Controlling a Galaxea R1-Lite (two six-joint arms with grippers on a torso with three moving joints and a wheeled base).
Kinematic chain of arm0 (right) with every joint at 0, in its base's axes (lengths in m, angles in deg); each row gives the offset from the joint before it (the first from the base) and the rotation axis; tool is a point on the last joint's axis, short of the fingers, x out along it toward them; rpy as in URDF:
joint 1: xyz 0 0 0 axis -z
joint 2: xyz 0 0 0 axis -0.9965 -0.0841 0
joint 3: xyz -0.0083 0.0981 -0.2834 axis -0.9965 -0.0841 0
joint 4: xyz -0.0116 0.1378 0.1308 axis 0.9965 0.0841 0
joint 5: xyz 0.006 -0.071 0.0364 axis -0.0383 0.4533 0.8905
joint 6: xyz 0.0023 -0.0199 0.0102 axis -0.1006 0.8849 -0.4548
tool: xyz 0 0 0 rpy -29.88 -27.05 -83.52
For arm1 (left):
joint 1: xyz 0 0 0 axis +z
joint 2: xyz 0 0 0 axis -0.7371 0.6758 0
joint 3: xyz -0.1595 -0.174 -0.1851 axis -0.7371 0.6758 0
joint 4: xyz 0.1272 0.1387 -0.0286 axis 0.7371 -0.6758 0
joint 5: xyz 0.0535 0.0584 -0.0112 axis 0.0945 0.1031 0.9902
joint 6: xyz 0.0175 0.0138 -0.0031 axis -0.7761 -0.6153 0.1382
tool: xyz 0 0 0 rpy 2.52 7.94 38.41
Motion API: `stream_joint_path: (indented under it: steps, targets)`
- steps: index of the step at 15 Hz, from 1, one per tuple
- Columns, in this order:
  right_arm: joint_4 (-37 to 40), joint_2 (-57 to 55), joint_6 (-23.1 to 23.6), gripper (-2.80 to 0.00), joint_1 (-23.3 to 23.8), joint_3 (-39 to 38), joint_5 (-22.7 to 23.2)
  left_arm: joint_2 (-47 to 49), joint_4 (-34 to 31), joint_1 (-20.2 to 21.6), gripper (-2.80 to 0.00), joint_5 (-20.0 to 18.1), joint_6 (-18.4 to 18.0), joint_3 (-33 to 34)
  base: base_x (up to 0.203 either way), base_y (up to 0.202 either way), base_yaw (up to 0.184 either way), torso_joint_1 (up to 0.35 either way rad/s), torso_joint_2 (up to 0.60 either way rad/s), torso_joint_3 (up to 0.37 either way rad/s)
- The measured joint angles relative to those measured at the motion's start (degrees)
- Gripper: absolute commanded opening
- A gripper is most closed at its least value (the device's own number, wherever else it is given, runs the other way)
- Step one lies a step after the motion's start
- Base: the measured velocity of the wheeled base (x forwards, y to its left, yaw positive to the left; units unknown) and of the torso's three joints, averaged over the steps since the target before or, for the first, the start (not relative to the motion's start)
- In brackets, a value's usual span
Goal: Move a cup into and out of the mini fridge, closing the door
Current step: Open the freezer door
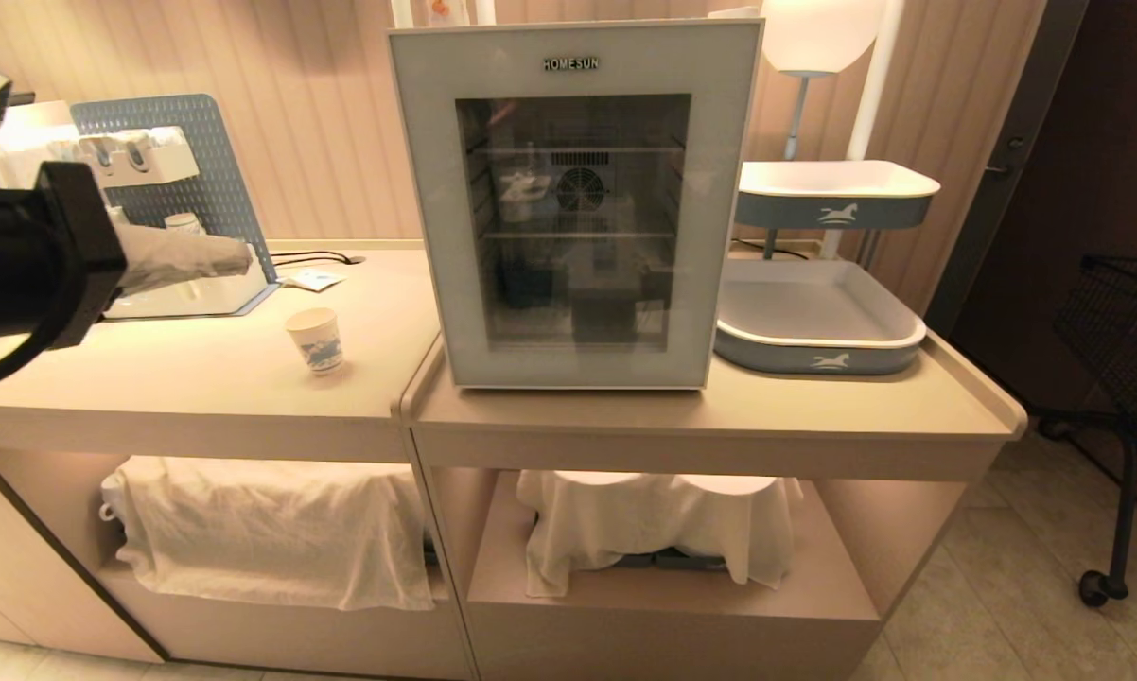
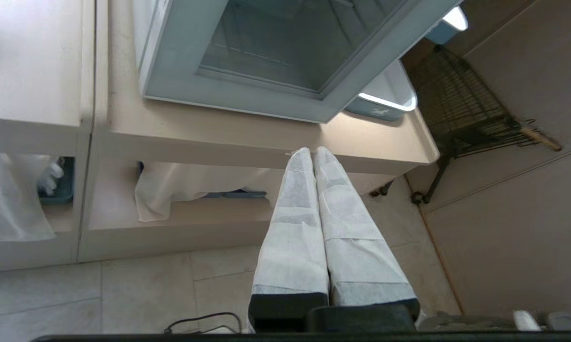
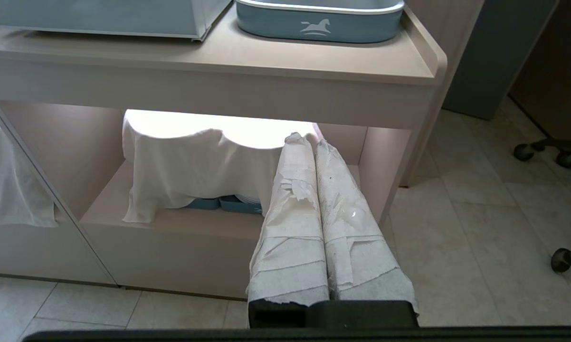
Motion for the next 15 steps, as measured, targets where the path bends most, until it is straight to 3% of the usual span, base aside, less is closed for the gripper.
stream_joint_path:
  steps: [3,5,9,15]
  targets:
    - [0.02,0.00,0.00,-2.80,0.00,0.00,0.00,5.43,0.11,0.00,-2.80,0.36,-4.42,-2.92,0.000,0.000,0.000,0.000,0.00,0.000]
    - [0.02,0.00,0.00,-2.80,0.01,0.00,0.02,9.71,0.69,0.16,-2.80,0.40,-5.11,-4.92,0.000,0.000,0.000,0.000,0.00,0.000]
    - [0.02,0.00,0.00,-2.80,0.00,0.00,0.00,19.15,5.81,2.13,-2.80,0.04,-3.67,-9.40,0.000,0.000,0.000,0.000,0.00,0.000]
    - [0.02,0.00,0.00,-2.80,0.02,0.00,0.01,31.38,9.26,8.78,-2.80,-0.16,-1.69,-18.92,0.000,0.000,0.000,0.000,0.00,0.000]
